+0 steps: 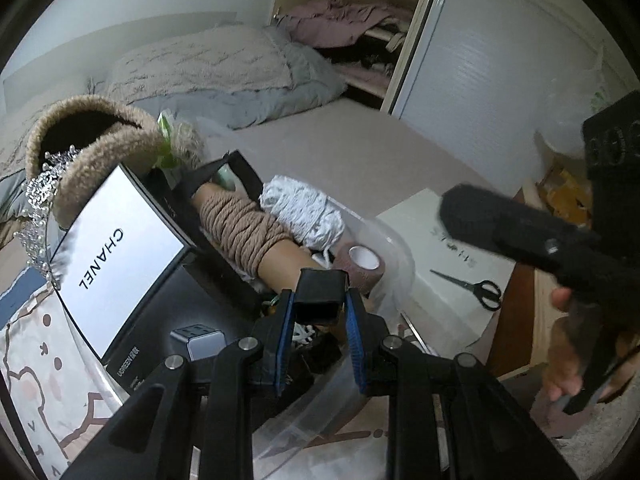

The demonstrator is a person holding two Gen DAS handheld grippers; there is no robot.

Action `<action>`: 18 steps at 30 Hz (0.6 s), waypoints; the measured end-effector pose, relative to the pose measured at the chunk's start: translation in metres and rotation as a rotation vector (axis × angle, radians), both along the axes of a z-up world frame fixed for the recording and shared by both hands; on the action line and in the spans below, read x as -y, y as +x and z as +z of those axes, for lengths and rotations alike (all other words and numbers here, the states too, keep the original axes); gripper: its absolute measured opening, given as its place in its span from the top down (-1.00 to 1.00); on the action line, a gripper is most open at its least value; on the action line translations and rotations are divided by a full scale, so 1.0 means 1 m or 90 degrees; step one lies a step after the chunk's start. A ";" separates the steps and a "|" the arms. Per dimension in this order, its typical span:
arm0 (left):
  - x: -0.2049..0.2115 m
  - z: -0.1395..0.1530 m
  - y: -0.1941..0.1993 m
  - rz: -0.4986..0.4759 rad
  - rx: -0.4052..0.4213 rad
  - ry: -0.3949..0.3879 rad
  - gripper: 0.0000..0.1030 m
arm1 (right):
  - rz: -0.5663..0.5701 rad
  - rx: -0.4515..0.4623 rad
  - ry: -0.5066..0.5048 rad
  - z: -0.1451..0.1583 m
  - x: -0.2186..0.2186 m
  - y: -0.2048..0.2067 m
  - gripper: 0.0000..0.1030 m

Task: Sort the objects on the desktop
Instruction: 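Lower the left gripper's black block into the box and open it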

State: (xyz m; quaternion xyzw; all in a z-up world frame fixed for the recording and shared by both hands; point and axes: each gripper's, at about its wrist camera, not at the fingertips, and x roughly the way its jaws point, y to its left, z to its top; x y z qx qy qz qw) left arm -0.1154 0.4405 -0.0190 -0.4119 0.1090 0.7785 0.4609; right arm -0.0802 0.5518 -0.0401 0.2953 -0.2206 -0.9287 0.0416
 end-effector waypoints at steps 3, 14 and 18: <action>-0.002 -0.008 -0.004 0.012 0.005 -0.022 0.51 | -0.003 0.004 0.002 -0.003 -0.002 0.000 -0.56; -0.001 -0.011 -0.009 0.035 0.014 -0.026 0.26 | -0.002 0.025 0.022 -0.008 -0.002 -0.001 -0.56; -0.002 -0.005 -0.002 0.036 -0.014 -0.030 0.08 | -0.002 0.022 0.015 -0.008 -0.002 -0.001 -0.56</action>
